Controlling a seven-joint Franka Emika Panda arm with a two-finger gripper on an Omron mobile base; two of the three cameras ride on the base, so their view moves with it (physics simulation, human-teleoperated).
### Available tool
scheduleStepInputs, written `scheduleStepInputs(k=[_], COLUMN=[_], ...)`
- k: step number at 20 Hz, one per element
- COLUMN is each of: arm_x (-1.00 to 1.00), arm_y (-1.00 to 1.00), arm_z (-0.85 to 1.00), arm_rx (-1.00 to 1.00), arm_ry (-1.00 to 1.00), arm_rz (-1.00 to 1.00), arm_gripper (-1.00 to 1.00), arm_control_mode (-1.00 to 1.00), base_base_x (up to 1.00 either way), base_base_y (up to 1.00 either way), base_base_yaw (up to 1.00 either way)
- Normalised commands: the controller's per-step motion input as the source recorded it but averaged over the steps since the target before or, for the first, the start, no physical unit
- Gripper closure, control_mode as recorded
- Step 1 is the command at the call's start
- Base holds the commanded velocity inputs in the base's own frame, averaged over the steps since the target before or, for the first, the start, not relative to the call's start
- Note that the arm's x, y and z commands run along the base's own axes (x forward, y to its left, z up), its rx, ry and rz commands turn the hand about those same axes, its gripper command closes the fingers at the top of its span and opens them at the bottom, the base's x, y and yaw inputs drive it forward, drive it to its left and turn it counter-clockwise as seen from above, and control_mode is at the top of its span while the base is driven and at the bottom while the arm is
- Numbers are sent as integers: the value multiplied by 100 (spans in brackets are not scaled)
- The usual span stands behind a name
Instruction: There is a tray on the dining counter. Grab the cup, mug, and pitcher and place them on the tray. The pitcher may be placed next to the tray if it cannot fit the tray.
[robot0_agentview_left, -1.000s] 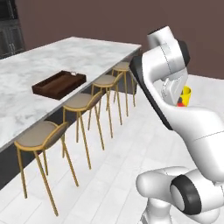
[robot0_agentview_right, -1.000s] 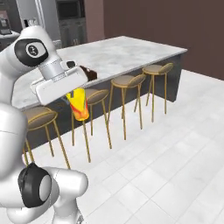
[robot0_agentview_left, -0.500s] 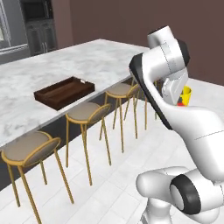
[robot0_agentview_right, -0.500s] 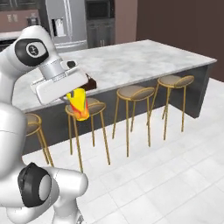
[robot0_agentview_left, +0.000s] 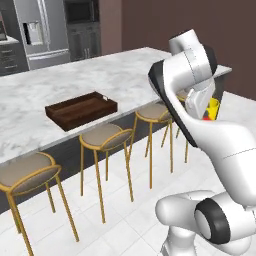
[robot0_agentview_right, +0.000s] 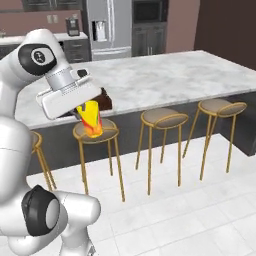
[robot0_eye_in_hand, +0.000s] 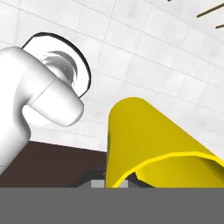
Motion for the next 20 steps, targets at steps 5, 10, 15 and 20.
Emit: scheduleStepInputs(k=[5, 10, 15, 20], arm_x=[0, 0, 0, 0], arm_y=[0, 0, 0, 0], arm_z=[0, 0, 0, 0], arm_rx=[0, 0, 0, 0], arm_ry=[0, 0, 0, 0], arm_rz=[0, 0, 0, 0], arm_gripper=[100, 100, 100, 100], arm_control_mode=[100, 100, 100, 100], base_base_x=[65, 79, 76, 70], base_base_y=[-12, -8, -5, -1], base_base_yaw=[31, 26, 25, 32])
